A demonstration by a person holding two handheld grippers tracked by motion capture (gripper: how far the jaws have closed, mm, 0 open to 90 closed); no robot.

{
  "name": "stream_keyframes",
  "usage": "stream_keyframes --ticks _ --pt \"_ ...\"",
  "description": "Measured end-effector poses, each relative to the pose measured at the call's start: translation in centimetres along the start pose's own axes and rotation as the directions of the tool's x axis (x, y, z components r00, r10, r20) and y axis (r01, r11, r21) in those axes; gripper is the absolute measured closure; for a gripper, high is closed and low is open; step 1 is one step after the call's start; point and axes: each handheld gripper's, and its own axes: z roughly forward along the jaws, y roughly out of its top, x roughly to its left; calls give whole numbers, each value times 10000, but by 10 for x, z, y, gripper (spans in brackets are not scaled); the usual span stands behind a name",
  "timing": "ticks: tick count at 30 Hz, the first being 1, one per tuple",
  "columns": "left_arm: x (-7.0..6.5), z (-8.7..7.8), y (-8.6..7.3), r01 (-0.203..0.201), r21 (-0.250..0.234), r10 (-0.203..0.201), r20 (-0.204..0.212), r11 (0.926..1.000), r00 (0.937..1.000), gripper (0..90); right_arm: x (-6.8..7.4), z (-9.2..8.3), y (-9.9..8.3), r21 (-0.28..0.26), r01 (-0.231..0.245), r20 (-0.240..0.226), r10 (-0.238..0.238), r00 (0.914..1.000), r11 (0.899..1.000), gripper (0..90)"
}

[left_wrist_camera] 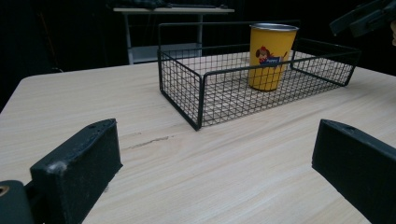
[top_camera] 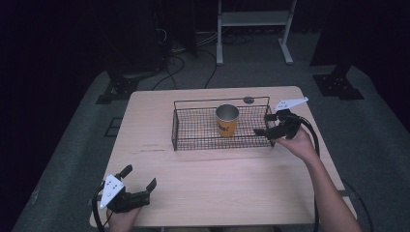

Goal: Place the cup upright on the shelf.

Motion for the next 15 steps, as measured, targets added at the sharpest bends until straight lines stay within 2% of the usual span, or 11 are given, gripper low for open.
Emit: stream_keyframes --ticks 15 --pt "0 0 0 -15 16 15 -16 10000 10000 1 5 -6 -12 -1 -1 -175 1 9998 10000 130"
